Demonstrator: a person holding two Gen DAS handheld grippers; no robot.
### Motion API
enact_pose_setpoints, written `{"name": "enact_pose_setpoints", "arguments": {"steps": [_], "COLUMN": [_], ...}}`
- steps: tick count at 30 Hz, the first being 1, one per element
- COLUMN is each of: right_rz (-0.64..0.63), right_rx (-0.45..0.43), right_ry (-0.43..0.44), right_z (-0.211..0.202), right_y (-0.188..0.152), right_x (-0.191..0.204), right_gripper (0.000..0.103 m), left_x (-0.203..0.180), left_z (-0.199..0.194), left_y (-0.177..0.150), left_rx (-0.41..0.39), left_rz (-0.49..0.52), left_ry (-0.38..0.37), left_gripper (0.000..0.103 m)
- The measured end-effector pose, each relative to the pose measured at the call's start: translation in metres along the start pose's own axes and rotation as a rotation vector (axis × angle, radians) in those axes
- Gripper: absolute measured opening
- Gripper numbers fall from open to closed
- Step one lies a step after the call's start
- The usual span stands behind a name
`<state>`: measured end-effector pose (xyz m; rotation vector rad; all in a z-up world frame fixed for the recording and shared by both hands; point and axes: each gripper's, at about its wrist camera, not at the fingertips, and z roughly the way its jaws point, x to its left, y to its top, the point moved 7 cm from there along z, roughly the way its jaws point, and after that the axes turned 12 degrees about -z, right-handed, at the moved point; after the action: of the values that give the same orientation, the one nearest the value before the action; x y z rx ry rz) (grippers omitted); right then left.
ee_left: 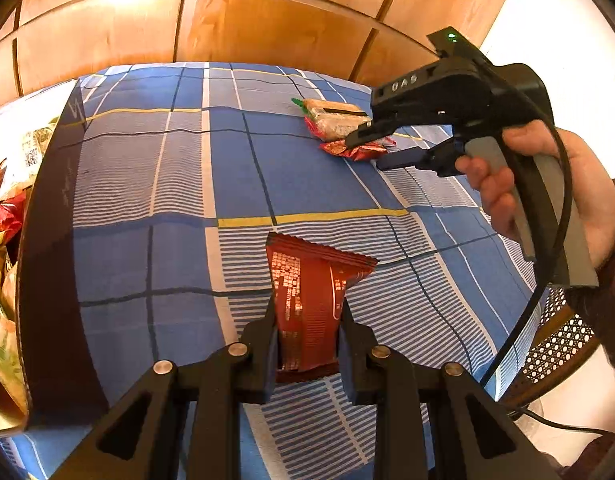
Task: Organize snacks
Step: 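Grasp the small red candy packet with the right gripper while the left gripper holds the chocolate packet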
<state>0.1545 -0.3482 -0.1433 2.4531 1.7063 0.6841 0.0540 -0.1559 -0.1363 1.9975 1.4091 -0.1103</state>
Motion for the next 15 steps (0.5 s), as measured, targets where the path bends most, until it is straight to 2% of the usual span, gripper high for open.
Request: {"name": "enact_pose_setpoints", "arguments": {"steps": [2, 3, 9, 15], "right_rz": [0.081, 0.112, 0.168, 0.089], "right_rx": [-0.033, -0.040, -0.053, -0.075], "right_ry": [0.056, 0.057, -0.058, -0.155], "right_z": [-0.004, -0.004, 0.000, 0.008], "right_y": [0.001, 0.000, 0.010, 0.024], "right_x": [-0.005, -0.008, -0.021, -0.015], "right_gripper": [0.043, 0.043, 0.044, 0.047], "left_x": [0.001, 0.002, 0.003, 0.004], "left_z": [0.000, 0.000, 0.000, -0.001], "left_y": [0.000, 0.000, 0.000, -0.001], "left_rx": [0.002, 0.002, 0.001, -0.004], "left_rz": [-0.012, -0.013, -0.021, -0.020], "left_ry": [-0.010, -0.012, -0.025, -0.034], "left_gripper": [0.026, 0.026, 0.026, 0.026]}}
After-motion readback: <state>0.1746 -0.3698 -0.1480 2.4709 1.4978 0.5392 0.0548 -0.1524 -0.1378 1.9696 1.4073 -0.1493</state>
